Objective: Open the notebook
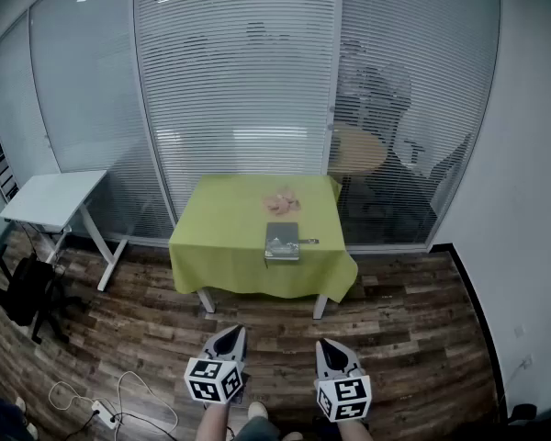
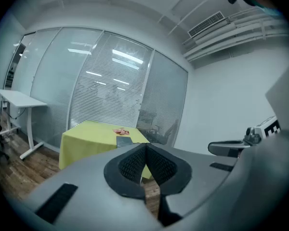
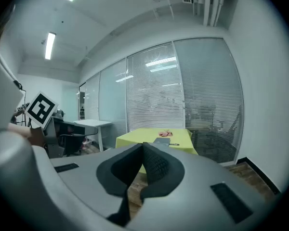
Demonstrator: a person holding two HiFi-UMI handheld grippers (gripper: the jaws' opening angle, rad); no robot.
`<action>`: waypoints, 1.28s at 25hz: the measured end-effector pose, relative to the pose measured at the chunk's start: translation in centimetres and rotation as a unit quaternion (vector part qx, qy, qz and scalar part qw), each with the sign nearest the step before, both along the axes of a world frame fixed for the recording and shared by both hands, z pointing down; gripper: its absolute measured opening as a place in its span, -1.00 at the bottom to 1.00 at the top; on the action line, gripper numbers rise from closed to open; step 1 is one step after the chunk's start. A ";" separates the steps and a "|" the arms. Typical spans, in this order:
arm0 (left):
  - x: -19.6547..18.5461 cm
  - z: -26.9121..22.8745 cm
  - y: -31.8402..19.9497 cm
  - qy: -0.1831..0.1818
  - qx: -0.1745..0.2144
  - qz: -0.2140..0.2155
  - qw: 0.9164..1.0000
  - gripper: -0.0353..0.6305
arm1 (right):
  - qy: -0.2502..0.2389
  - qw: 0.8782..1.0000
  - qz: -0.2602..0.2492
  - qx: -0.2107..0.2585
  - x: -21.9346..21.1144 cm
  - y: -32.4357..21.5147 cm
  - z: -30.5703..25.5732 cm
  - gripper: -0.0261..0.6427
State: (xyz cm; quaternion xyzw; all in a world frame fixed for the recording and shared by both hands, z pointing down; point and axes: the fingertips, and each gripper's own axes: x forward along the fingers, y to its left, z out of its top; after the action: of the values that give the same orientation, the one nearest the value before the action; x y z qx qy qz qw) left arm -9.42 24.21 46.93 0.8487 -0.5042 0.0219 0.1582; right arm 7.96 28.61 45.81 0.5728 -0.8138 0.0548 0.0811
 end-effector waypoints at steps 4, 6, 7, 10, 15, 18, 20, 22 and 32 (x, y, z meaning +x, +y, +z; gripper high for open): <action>0.5 0.2 0.3 -0.006 0.001 0.003 1.000 -0.82 | 0.003 1.000 0.003 -0.002 0.5 0.0 0.1 -0.88; 0.7 0.3 0.4 -0.008 0.001 0.005 1.000 -0.82 | 0.003 1.000 0.003 -0.003 0.6 0.0 0.2 -0.89; 0.7 0.3 0.5 -0.009 0.001 0.005 1.000 -0.82 | 0.003 1.000 0.004 -0.003 0.7 0.1 0.3 -0.88; 1.0 0.5 0.6 -0.019 0.002 0.006 1.000 -0.82 | -0.010 1.000 0.012 -0.007 1.2 0.2 0.8 -0.88; 1.9 0.8 0.8 -0.067 0.002 0.020 0.998 -0.81 | -0.007 0.999 0.010 -0.038 1.7 0.0 2.2 -0.75; 2.6 1.4 0.9 -0.098 -0.008 0.035 0.995 -0.60 | 0.001 0.998 0.001 -0.055 1.4 -0.1 3.0 -0.53; 2.6 1.9 0.9 -0.115 -0.014 0.037 0.993 -0.51 | 0.008 0.998 -0.002 -0.060 1.3 -0.2 3.3 -0.53; 2.5 2.3 0.8 -0.126 -0.019 0.037 0.991 -0.49 | 0.010 0.998 -0.004 -0.062 1.4 -0.5 3.5 -0.53; 3.0 4.9 -5.3 -0.125 -0.040 0.032 0.991 -0.49 | 0.019 0.997 0.000 -0.080 2.5 -6.0 5.3 -0.53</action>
State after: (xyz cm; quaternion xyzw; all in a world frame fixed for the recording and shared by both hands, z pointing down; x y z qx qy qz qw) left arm -6.39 18.95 51.84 0.8481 -0.4909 0.1534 0.1272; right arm 10.49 22.65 51.15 0.5651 -0.8053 0.1090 0.1424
